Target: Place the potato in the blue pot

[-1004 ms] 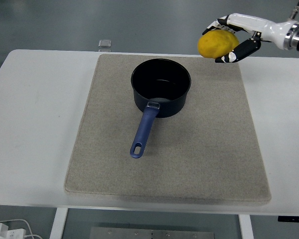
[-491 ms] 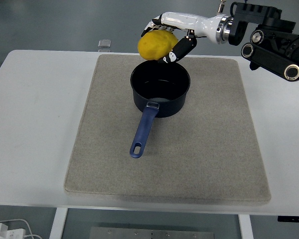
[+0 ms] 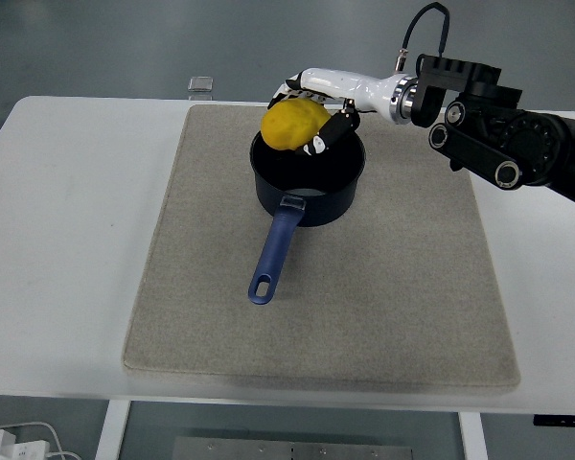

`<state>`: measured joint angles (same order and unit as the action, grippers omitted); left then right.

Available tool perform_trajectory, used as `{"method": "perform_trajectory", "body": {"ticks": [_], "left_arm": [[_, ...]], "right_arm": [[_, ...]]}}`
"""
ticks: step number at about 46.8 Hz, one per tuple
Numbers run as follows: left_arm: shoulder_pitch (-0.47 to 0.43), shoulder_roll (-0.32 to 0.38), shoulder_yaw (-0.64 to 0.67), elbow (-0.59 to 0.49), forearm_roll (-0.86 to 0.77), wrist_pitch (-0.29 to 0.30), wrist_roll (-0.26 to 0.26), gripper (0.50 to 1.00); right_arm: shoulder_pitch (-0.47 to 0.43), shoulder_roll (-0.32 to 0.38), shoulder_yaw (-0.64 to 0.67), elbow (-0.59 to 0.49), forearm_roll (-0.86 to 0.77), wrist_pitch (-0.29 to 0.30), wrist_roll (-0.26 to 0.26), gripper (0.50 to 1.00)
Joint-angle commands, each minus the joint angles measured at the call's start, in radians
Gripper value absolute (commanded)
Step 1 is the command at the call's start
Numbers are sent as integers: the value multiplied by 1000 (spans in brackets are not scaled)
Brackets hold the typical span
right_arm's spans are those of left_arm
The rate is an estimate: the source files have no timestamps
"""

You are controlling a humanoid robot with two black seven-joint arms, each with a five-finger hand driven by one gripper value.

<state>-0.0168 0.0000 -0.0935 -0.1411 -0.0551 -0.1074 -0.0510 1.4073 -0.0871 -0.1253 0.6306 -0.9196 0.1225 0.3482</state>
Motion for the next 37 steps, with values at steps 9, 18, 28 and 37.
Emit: {"method": "perform_trajectory", "body": {"ticks": [9,18,28,37], "left_arm": [[0,0,0,0,0,0,0,1000],[0,0,0,0,0,0,0,1000],[0,0,0,0,0,0,-1,1000],[0,0,0,0,0,0,0,1000]], "right_arm": [[-34,23,-34,-38,-4,-6,2,500],[-37,23,-31,-40,-2,-18,2,500],[-36,23,-31,-42,1,-41,0,862],[-36,23,-34,-40,1,-40,2,934]]}}
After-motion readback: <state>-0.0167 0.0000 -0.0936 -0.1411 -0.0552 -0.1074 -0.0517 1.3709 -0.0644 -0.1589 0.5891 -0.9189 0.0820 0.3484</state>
